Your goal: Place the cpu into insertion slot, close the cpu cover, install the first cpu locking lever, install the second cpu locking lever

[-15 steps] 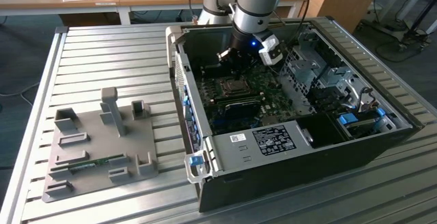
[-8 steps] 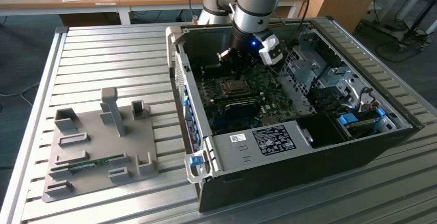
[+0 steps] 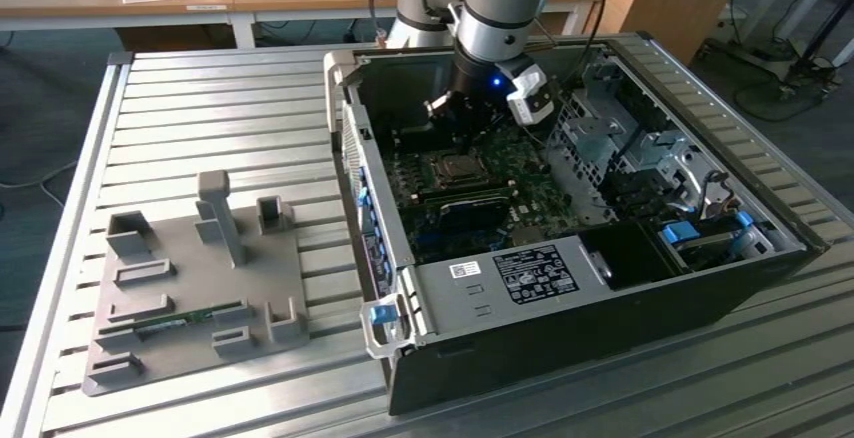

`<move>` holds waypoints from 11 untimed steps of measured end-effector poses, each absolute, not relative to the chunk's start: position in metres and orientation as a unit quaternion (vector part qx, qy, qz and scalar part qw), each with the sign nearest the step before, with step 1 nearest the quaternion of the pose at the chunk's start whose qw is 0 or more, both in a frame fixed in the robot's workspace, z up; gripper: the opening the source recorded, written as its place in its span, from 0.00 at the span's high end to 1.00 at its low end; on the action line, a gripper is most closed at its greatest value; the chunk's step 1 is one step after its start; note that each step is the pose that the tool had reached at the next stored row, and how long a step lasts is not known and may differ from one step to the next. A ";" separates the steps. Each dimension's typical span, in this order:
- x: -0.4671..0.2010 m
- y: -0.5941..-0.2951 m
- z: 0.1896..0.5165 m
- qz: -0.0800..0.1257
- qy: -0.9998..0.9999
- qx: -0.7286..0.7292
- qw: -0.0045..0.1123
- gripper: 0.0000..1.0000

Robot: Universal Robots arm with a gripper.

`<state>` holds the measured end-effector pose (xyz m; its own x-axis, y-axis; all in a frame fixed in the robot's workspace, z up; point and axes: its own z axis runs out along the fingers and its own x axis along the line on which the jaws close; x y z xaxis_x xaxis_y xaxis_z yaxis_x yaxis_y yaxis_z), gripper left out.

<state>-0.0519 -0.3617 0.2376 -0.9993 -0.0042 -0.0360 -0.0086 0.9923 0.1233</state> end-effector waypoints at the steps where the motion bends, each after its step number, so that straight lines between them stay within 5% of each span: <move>1: -0.052 -0.362 0.238 0.062 0.998 -0.003 0.018 0.89; 11: -0.052 -0.363 0.239 0.062 0.998 -0.003 0.018 0.89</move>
